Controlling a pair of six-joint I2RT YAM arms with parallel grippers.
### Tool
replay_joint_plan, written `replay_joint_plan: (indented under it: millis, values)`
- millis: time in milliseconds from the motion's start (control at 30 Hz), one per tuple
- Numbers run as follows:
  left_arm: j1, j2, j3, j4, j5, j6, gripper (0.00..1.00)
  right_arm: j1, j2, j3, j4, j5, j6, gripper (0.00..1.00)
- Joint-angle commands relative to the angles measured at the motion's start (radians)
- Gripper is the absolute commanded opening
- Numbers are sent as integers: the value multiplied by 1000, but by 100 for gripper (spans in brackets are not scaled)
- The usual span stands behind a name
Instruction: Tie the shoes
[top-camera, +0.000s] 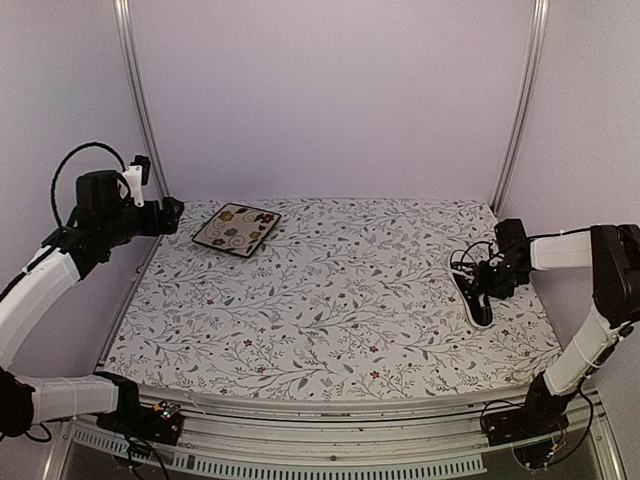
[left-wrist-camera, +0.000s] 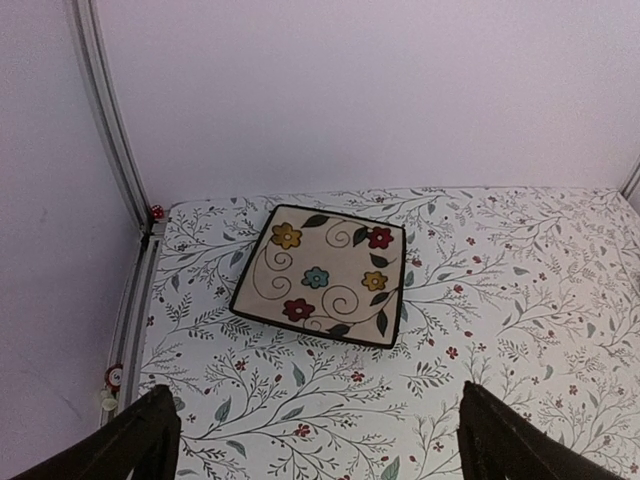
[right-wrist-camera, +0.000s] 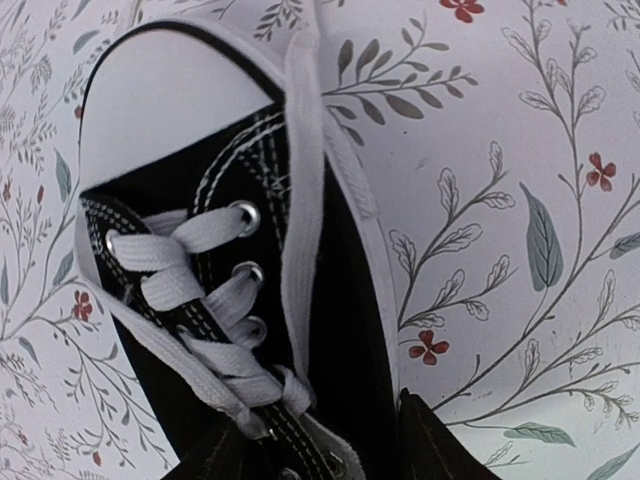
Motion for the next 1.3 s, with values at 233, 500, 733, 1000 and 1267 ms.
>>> replay_joint_plan:
  millis: [233,500,733,1000,1267]
  values:
    - [4,25,-9,-5,0,12,97,51,-42,-13,32,-15,-41,9]
    - [5,40,-9,-7,6,11,97,147,-94,-21,-22,-55,8,2]
    - [5,47,-8,-6,10,12,97,350,-197,-91,-38,-71,278,2]
    - [4,56,-9,-7,15,10,96,663,-216,-134,121,-35,654,2]
    - [5,65,-14,-1,23,16,97,811,-122,-107,239,20,820,23]
